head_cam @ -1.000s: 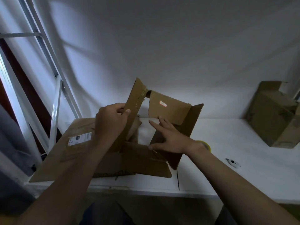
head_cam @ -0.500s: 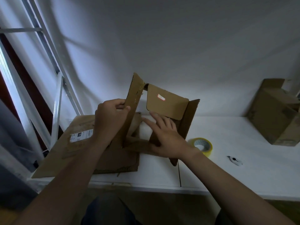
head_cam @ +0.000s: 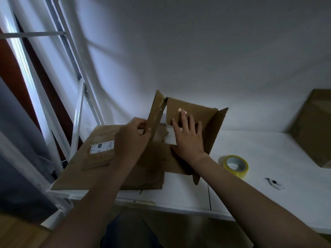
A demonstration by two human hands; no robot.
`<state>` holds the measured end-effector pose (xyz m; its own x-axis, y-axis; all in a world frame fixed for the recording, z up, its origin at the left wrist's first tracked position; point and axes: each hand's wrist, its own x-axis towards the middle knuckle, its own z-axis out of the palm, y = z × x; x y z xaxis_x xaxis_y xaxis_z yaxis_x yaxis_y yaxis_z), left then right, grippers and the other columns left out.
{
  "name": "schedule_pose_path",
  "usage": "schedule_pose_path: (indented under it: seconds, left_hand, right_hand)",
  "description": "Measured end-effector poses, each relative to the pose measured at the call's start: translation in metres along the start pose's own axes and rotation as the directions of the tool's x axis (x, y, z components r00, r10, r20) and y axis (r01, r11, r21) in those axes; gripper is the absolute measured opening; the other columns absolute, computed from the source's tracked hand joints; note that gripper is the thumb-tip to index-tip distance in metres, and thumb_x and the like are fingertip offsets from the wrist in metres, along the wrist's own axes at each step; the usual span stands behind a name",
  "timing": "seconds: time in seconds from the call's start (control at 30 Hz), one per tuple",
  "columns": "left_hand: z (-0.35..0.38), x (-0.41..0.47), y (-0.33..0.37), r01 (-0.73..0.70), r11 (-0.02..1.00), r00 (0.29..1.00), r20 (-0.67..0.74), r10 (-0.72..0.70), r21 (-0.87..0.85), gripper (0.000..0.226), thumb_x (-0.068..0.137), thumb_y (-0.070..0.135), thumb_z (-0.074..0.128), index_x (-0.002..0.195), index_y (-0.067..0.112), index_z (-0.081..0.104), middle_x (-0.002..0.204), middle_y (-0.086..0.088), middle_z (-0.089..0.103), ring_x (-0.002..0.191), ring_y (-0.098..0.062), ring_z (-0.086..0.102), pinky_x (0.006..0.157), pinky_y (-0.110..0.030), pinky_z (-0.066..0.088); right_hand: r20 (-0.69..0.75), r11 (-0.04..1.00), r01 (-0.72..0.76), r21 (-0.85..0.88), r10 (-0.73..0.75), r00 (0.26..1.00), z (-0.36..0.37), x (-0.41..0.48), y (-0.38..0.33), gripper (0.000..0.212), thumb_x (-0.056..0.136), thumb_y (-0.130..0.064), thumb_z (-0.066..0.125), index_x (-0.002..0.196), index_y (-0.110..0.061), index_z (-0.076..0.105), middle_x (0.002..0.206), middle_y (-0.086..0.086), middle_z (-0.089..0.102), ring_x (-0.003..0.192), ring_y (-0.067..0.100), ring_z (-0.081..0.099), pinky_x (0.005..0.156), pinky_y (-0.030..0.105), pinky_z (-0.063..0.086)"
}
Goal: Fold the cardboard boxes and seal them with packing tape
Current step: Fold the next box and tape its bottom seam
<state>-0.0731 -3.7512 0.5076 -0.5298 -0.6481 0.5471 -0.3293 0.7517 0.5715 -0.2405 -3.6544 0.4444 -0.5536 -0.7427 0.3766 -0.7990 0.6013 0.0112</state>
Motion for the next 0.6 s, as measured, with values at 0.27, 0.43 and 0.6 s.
schedule_pose_path:
  seconds: [0.27,0.43,0.6]
  left_hand:
    - [0.027,0.017,0.025,0.119,0.988,0.991,0.044,-0.124,0.102,0.020,0.092,0.031,0.062,0.109,0.021,0.055,0.097,0.008,0.061,0.077,-0.014,0.051,0.052,-0.020,0.026]
    - [0.046,0.021,0.028,0.086,0.984,0.993,0.065,-0.097,0.155,0.023,0.094,0.037,0.062,0.104,0.020,0.049,0.103,0.002,0.063,0.077,-0.017,0.054,0.052,-0.023,0.036]
    - [0.067,0.024,0.028,0.049,0.982,0.998,0.033,-0.056,0.184,0.035,0.090,0.041,0.065,0.108,0.015,0.049,0.107,-0.006,0.058,0.091,-0.024,0.059,0.066,-0.036,0.053]
  right_hand:
    - [-0.166,0.999,-0.002,-0.041,-0.005,0.986,-0.037,-0.014,-0.006,0.068,0.092,-0.040,0.058,0.150,-0.009,0.043,0.163,0.020,0.027,0.155,0.039,0.013,0.120,0.067,0.006]
    - [-0.446,0.946,-0.103,0.307,0.238,0.863,-0.048,-0.053,0.032,0.045,0.097,-0.036,0.052,0.137,-0.015,0.054,0.158,0.016,0.032,0.148,0.039,0.023,0.122,0.058,0.018]
    - [-0.109,0.514,-0.244,0.823,0.563,0.819,-0.008,-0.059,0.066,0.019,0.102,-0.021,0.048,0.120,-0.025,0.051,0.147,0.004,0.032,0.138,0.023,0.035,0.111,0.037,0.032]
